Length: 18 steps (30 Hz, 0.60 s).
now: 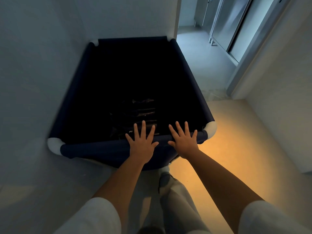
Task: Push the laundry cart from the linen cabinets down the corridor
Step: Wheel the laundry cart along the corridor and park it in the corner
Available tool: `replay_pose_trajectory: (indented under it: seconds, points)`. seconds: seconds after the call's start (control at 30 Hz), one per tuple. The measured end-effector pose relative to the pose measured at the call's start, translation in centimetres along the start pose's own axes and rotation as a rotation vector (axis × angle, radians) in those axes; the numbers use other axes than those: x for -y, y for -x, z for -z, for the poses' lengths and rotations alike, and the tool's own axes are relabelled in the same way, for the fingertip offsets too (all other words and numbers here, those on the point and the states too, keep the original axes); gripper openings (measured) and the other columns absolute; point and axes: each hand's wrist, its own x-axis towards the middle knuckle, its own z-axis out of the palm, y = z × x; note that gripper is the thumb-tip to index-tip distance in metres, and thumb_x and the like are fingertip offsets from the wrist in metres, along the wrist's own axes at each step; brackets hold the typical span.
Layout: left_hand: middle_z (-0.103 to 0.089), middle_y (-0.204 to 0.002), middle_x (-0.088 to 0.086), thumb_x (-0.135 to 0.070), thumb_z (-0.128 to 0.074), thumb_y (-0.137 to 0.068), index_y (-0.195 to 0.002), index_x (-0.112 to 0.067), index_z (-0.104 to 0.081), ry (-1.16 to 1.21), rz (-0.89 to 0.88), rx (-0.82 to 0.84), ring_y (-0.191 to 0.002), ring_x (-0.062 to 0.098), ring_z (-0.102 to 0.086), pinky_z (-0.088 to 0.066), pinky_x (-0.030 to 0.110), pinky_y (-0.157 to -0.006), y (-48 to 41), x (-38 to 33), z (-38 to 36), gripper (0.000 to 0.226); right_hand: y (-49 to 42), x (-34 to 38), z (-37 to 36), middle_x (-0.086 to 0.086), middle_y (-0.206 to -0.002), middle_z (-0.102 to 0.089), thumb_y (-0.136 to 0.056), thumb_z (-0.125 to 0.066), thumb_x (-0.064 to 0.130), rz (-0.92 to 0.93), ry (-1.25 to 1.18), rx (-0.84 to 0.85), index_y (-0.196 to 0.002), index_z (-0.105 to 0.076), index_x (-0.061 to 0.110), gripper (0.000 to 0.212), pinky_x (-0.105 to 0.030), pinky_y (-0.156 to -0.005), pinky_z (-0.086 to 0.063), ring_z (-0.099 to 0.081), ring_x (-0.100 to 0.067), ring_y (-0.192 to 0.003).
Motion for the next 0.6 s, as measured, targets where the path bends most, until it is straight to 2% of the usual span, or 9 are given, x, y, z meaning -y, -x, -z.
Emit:
replay_pose_trajectory:
  seconds: [0.6]
  points:
    - [0.024, -0.152, 0.009, -0.058, -0.017, -0.092, -0.139, -0.032, 0.022, 0.008, -0.008, -0.038, -0.138, 0.039, 0.019, -0.004, 0.067, -0.105, 0.10, 0.02, -0.23, 0.067, 0.41, 0.16, 0.16, -0.005, -0.156, 0.014, -0.095, -0.019, 0.052, -0.005, 0.026, -0.005, -0.143, 0.016, 0.028, 0.064, -0.062, -0.109, -0.001, 0.019, -0.035, -0.139]
